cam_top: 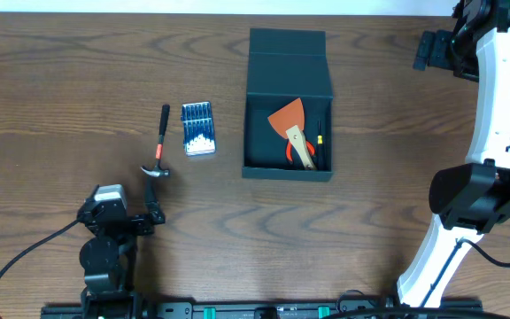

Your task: Pack container

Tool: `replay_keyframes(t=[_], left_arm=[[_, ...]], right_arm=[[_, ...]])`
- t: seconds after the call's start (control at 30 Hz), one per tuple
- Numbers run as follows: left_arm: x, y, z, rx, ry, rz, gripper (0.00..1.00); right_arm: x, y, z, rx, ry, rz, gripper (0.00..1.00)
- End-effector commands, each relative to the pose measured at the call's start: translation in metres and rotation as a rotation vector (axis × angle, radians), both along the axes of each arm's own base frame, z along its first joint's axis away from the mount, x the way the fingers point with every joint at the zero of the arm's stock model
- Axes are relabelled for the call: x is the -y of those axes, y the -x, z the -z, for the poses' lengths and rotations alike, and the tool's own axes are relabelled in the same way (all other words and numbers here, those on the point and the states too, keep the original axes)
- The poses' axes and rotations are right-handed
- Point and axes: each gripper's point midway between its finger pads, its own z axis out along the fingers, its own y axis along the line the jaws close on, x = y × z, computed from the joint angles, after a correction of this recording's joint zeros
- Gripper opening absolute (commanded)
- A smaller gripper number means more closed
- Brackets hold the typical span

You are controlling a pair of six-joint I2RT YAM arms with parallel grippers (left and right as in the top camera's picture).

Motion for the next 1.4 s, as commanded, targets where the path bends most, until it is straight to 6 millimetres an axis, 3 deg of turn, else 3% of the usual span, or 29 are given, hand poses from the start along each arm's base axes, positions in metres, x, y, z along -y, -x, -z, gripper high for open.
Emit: replay_keyframes(t=[0.0, 0.2, 0.33, 0.43, 0.67, 0.9, 1.07, 1.17, 1.37], left_arm=[[0.016, 0.005, 0.007, -0.059, 0.194, 0.041, 0.98], [0.016, 0.009, -0.033, -0.123, 0.208, 0.031, 0.99], [0.017, -0.003, -0.058, -0.238, 0.218, 0.026, 0.98], [0.024, -0.017, -0.062, -0.394, 0.246, 0.049, 0.99], [0.038, -0.055, -0.045, -0.737, 0.262, 0.066, 0.99], [0.082, -0.099, -0.014, -0.869, 0.219, 0.186, 0.99], [0.124, -0.113, 0.013, -0.902, 0.119, 0.343, 0.99], [0.144, -0.122, 0.019, -0.873, 0.089, 0.399, 0.98], [0.15, -0.127, 0.037, -0.91, 0.137, 0.362, 0.99]], right_arm=[[0.004, 0.001, -0.009, 0.022, 0.018, 0.022, 0.99], [0.004, 0.001, -0.009, 0.022, 0.018, 0.022, 0.99], [0.004, 0.001, -0.009, 0.022, 0.018, 0.022, 0.99], [0.004, 0.001, -0.009, 0.022, 0.018, 0.022, 0.99], [0.004, 0.001, -0.009, 0.022, 0.018, 0.022, 0.99], [0.004, 0.001, -0.009, 0.022, 0.018, 0.022, 0.99], [0.004, 0.001, -0.009, 0.022, 0.018, 0.022, 0.99], [0.004, 0.001, -0.009, 0.022, 0.018, 0.022, 0.99], [0.004, 0.001, -0.009, 0.022, 0.018, 0.022, 0.99]])
